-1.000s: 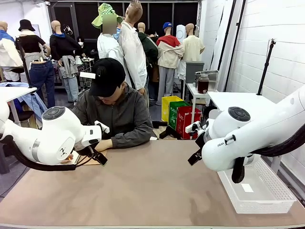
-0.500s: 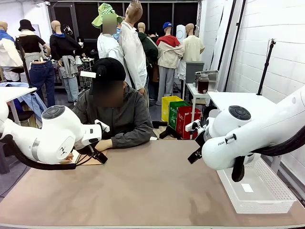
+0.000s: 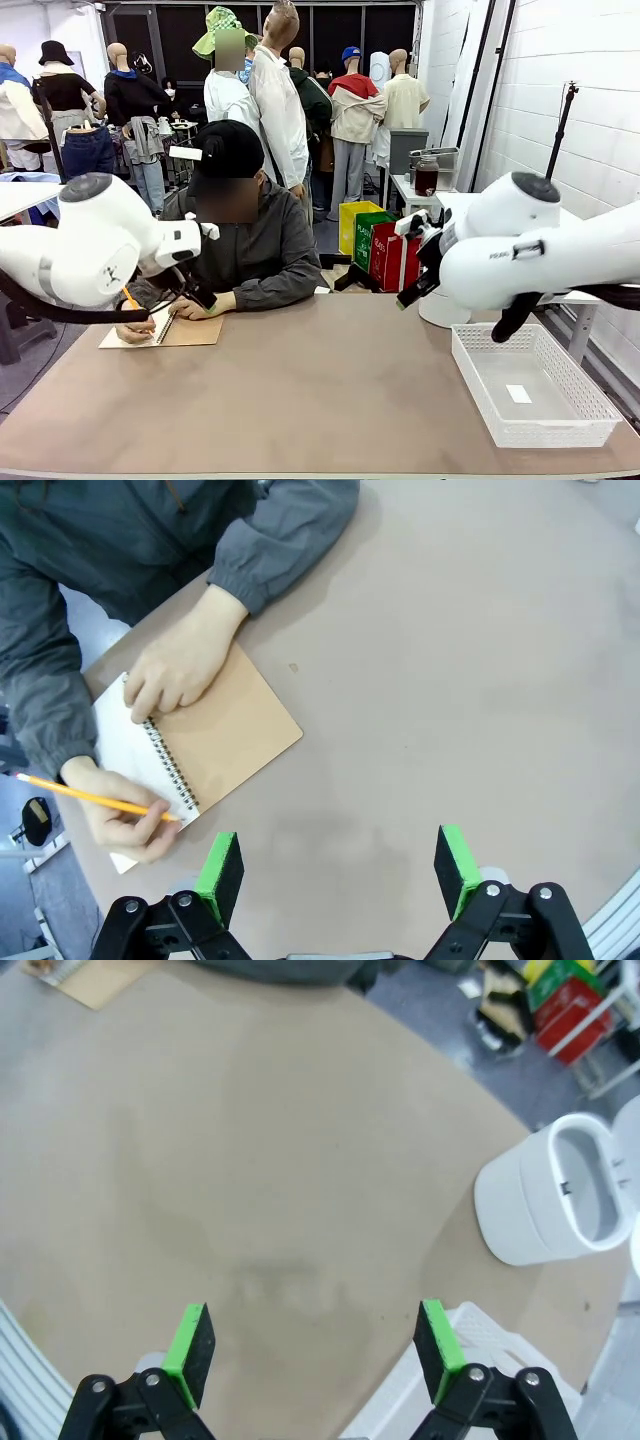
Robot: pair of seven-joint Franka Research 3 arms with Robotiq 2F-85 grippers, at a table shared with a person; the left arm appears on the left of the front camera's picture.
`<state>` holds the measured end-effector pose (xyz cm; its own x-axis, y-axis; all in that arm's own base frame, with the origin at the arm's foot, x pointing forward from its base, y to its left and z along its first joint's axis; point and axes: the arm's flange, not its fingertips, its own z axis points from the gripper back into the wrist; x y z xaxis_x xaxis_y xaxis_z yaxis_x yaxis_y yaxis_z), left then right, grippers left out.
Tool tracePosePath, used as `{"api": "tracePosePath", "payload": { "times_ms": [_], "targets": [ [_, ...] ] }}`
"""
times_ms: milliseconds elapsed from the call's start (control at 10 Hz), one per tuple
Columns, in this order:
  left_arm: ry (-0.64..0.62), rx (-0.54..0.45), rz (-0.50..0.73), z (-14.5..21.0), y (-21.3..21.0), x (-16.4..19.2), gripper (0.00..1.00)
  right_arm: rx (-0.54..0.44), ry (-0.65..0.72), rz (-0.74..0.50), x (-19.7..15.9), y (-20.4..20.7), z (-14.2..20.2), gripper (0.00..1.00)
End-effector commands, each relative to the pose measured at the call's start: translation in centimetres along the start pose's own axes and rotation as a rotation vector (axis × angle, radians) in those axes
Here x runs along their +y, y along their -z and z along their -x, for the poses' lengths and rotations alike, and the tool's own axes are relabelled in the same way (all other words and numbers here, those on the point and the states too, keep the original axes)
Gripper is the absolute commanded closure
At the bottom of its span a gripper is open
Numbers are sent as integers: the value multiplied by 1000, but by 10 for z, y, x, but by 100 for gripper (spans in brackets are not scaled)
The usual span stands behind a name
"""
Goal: Sort the paper based on its condition.
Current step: If a person hands you a paper, place it in the Organizing basket , and if it's crumpled, put it in the Trash can.
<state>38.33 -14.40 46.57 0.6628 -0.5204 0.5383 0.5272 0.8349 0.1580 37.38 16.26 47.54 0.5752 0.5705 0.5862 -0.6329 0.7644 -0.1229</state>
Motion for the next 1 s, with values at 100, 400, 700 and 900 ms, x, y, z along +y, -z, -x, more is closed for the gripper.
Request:
{"api": "tracePosePath", "payload": {
  "times_ms": [100,400,700,900],
  "targets": [
    [-2,-1,28,-12,-45,0,0,-12,-56,-70,-8,-40,-9,0],
    [-4,11,12,-17,-68,0,0,-21,-81,-98,-7,-58,-15,0],
    [-1,23,7,-22,-85,-1,0,-30,-93,-80,-7,-71,-20,0],
    [2,49,-3,-28,-100,-2,0,-36,-100,-50,-9,-88,-30,0]
  ]
}}
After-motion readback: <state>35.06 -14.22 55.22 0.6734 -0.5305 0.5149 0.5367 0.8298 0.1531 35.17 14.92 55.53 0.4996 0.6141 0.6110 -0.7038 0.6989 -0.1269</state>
